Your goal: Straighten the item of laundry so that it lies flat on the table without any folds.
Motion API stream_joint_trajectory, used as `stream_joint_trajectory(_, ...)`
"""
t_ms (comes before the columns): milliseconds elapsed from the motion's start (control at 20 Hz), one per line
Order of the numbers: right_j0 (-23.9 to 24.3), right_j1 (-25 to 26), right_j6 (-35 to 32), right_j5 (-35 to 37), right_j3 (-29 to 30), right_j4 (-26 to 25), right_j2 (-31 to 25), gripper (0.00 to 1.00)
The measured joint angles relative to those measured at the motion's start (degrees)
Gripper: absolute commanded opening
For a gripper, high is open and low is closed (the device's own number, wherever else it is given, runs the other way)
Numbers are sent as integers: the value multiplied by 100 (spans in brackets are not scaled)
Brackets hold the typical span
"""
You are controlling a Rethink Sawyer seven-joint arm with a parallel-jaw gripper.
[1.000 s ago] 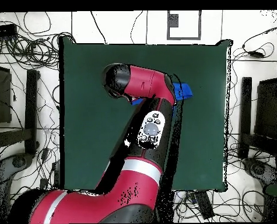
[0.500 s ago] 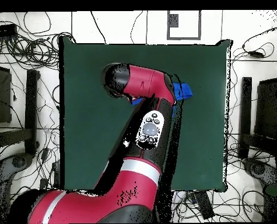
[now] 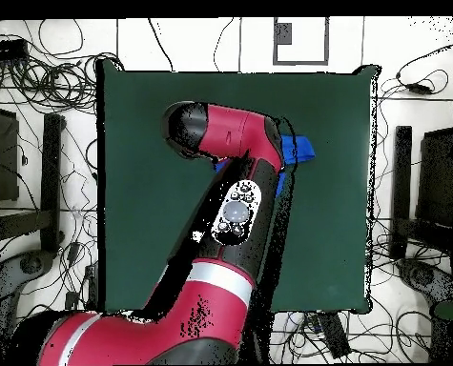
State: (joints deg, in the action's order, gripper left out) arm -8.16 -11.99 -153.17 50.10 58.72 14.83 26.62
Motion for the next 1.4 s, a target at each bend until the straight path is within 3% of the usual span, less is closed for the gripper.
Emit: stream_joint_trajectory(1400, -4, 630, 0, -2, -35, 2, 22, 0)
